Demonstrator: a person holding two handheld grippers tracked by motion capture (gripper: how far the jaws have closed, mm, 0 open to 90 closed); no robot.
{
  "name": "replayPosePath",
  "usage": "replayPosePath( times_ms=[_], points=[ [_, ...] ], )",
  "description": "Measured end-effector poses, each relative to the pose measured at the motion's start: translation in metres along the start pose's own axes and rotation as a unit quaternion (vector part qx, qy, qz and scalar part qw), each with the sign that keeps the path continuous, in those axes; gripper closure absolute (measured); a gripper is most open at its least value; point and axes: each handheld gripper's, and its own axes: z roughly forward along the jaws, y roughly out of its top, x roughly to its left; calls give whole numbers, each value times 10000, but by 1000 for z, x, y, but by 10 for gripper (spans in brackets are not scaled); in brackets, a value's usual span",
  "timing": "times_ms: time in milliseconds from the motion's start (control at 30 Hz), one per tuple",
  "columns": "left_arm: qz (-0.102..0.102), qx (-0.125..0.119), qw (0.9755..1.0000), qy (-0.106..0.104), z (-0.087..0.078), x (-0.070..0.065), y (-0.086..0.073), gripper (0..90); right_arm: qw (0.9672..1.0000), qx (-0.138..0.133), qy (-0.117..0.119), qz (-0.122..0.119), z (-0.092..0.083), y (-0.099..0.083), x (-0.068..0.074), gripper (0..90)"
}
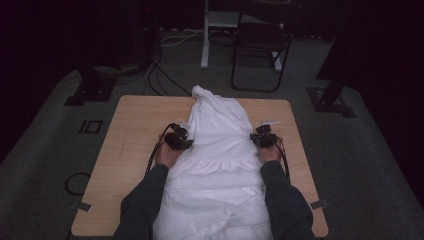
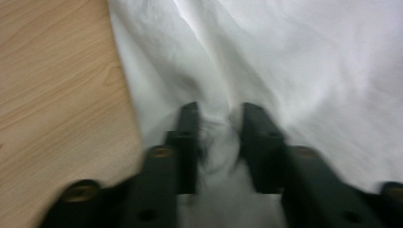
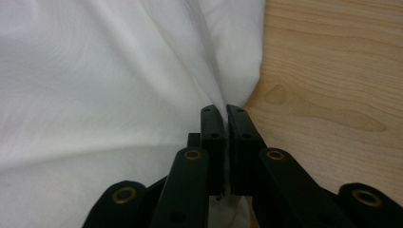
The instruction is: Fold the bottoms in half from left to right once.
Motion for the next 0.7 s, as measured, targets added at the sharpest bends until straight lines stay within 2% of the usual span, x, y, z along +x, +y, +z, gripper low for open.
replayPosePath(
  times_ms=[33,67,100,200,267,300,333,367,400,433,500,533,600,633,667,700],
  points=[
    [51,-11,10000,11,-2,-1,-1,745,10000,0,0,0,0,0,0,871],
    [89,-22,9999,68,-6,-4,-6,811,9999,15,-21,-106,-3,-3,2,872],
    [89,-22,9999,68,-6,-4,-6,823,9999,15,-21,-106,-3,-3,2,872],
    [-53,-189,9998,5,-16,-8,-23,830,9993,66,-35,-375,-19,-18,7,876],
    [-110,-302,9995,-79,-24,-15,-37,830,9990,94,-33,-424,-24,-23,10,875],
    [-112,-350,9993,-80,-29,-20,-44,830,9987,139,27,-499,-36,-34,14,876],
    [-106,-367,9992,-80,-33,-25,-50,830,9987,139,27,-499,-36,-34,14,876],
    [-84,-366,9992,-103,-38,-29,-55,828,9983,209,89,-534,-48,-46,20,878],
    [-52,-370,9992,-106,-42,-35,-61,828,9983,209,89,-534,-48,-46,20,878],
    [16,-375,9992,-101,-50,-46,-71,826,9975,267,114,-652,-60,-57,27,879],
    [73,-371,9993,-83,-54,-51,-76,824,9968,333,177,-701,-72,-69,33,880],
    [125,-376,9992,-79,-58,-56,-81,824,9968,333,177,-701,-72,-69,33,880],
    [234,-374,9990,-90,-67,-68,-92,821,9964,408,395,-635,-89,-86,36,882],
    [234,-374,9990,-90,-67,-68,-92,816,9960,456,466,-616,-94,-90,37,879],
    [320,-364,9988,-60,-68,-72,-94,816,9960,456,466,-616,-94,-90,37,879],
    [425,-365,9984,2,-68,-76,-94,803,9951,562,545,-596,-101,-94,36,816]
  ],
)
